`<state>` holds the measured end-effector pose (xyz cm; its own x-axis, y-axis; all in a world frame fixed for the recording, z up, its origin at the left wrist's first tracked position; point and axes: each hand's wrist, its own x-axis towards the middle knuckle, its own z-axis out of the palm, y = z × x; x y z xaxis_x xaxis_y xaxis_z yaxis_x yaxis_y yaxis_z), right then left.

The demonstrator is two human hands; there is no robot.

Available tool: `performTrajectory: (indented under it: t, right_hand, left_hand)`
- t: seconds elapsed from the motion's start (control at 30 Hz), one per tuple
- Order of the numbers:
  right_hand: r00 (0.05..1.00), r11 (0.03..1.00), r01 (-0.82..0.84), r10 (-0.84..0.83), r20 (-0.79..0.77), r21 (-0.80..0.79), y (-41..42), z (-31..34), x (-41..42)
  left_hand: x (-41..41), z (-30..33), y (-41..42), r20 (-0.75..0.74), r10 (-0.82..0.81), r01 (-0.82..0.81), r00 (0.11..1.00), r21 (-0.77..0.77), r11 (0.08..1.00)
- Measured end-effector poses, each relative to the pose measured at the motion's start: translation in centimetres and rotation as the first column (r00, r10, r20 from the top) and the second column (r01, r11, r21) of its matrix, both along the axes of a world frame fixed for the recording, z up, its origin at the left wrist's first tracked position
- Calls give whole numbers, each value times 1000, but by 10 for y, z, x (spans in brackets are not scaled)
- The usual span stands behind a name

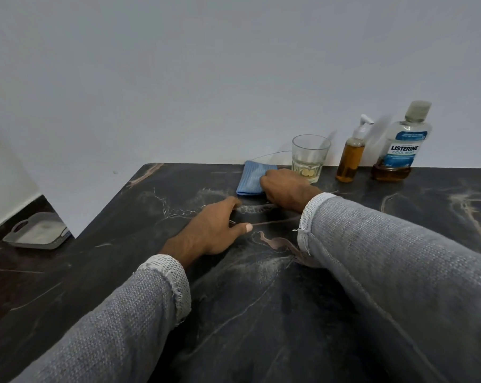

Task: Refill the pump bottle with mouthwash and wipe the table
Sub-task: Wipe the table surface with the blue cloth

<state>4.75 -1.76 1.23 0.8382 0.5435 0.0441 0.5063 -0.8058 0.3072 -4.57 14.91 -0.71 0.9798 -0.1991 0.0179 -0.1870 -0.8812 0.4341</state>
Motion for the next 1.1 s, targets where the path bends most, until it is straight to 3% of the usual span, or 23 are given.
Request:
performTrajectory:
  t: [0.17,0.47,0.8,1.1]
  right_hand:
    - [997,972,66,-52,-65,224,-14,12,-25]
    - [994,911,100,-74,-78,400,-88,41,-131]
    - [983,869,185,-166,-82,460,-175,19,-252]
    - [971,915,207,-150,-184,347,-199,-3,-306]
  left_hand:
    - [-18,7,-4,-2,-15,14,1000,-23,1000]
    - [-106,32,-47,19,-81,82,997,-62,995]
    - [-177,22,-84,-61,-95,89,994,-91,992]
    - [-188,15,-90,-72,-101,99,992,-28,995]
